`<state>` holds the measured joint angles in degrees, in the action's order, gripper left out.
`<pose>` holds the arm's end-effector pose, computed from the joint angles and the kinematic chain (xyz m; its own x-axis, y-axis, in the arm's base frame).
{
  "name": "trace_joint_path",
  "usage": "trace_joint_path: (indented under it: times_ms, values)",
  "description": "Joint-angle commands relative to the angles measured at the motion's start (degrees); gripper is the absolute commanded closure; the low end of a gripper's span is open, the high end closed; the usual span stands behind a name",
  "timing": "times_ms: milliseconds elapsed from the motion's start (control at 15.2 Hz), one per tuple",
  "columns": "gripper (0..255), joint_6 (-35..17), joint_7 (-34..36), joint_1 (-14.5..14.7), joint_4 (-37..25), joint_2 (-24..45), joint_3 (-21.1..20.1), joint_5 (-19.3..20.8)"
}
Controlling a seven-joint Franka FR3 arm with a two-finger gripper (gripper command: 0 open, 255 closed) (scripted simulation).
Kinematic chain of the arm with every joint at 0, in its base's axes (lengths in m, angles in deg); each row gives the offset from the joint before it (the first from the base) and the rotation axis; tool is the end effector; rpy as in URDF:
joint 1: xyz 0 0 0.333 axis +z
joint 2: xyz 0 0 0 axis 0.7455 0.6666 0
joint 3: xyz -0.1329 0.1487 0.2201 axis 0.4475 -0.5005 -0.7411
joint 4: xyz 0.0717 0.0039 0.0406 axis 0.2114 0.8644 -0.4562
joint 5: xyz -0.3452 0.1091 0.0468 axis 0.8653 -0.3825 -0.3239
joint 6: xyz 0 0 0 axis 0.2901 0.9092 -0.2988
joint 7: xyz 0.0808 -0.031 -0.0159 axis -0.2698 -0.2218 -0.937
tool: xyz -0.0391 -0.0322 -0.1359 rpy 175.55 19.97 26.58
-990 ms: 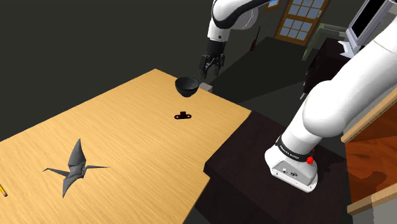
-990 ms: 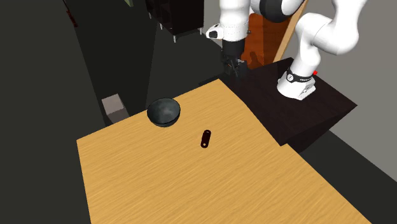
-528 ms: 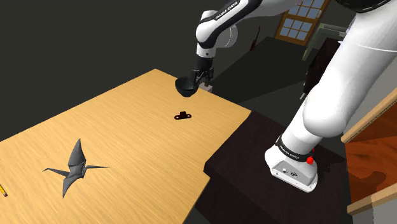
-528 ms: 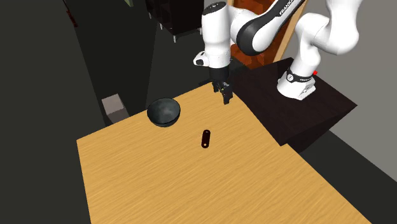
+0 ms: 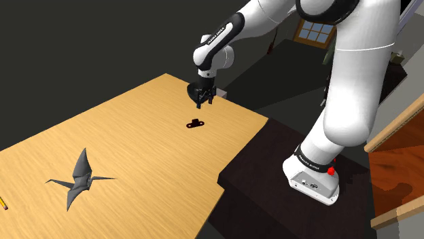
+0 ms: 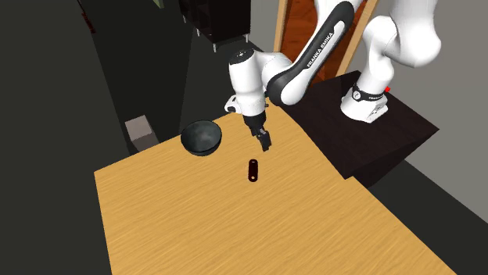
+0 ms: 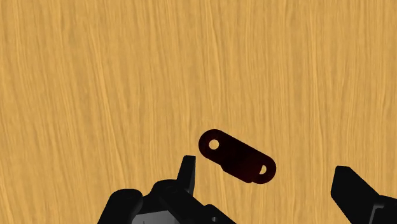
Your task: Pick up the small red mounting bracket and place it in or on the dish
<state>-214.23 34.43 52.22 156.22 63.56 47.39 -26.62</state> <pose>0.5314 0.0062 0.1912 0.9902 0.0098 -0.1393 -0.0149 -0.9844 -0.1755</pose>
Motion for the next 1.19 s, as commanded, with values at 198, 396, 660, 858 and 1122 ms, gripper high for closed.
trace_joint_path:
  times_ms: [198, 396, 660, 858, 1122]
  values:
    - [0, -1.79, -1.85, -0.69, -7.68, 11.11, -1.18, -1.21]
    - [0, -2.03, -2.24, -0.91, -11.64, 15.97, -1.67, -1.41]
    - [0, -4.27, -2.59, -0.85, -11.57, 18.10, -2.15, -1.97]
    - [0, -6.20, -2.91, -0.81, -11.68, 20.11, -2.59, -2.46]
    - [0, -6.20, -2.91, -0.81, -11.68, 20.11, -2.59, -2.46]
